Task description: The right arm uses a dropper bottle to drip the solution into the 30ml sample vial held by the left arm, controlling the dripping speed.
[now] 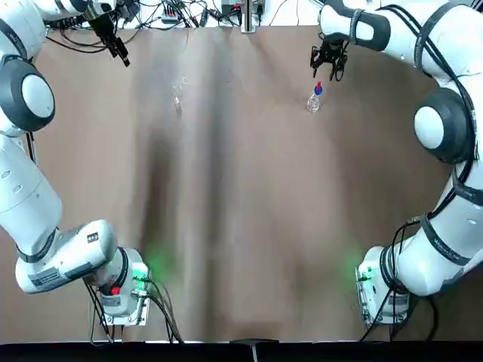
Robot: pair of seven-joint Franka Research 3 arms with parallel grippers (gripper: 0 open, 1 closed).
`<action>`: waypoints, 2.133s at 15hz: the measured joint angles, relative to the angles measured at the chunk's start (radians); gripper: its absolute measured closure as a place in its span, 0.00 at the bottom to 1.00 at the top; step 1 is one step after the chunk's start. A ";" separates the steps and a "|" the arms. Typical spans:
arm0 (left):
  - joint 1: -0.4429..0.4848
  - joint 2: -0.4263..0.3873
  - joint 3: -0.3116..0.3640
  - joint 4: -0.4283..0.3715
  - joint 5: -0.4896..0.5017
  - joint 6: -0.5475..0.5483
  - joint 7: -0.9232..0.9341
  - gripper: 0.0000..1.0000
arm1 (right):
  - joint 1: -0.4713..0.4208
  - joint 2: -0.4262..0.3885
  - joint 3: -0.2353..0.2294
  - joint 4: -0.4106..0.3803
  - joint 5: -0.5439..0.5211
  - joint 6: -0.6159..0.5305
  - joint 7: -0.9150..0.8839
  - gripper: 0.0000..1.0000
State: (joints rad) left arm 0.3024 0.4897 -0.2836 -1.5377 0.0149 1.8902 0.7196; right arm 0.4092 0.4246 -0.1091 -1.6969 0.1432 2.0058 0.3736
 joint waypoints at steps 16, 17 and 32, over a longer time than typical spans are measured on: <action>0.018 0.224 -0.003 -0.011 -0.440 0.169 0.848 0.00 | 0.000 0.062 -0.008 0.006 -0.002 0.068 0.001 0.62; 0.002 0.243 -0.003 -0.012 -0.452 0.192 0.894 0.00 | 0.000 0.062 -0.008 0.006 -0.002 0.068 0.001 0.62; -0.059 0.311 -0.003 -0.096 -0.654 0.267 1.318 0.00 | 0.000 0.067 -0.008 0.007 -0.002 0.068 0.001 0.74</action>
State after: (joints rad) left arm 0.2432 0.8009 -0.2865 -1.6337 -0.6390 2.1569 2.0376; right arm 0.4090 0.4916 -0.1173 -1.6896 0.1409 2.0737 0.3749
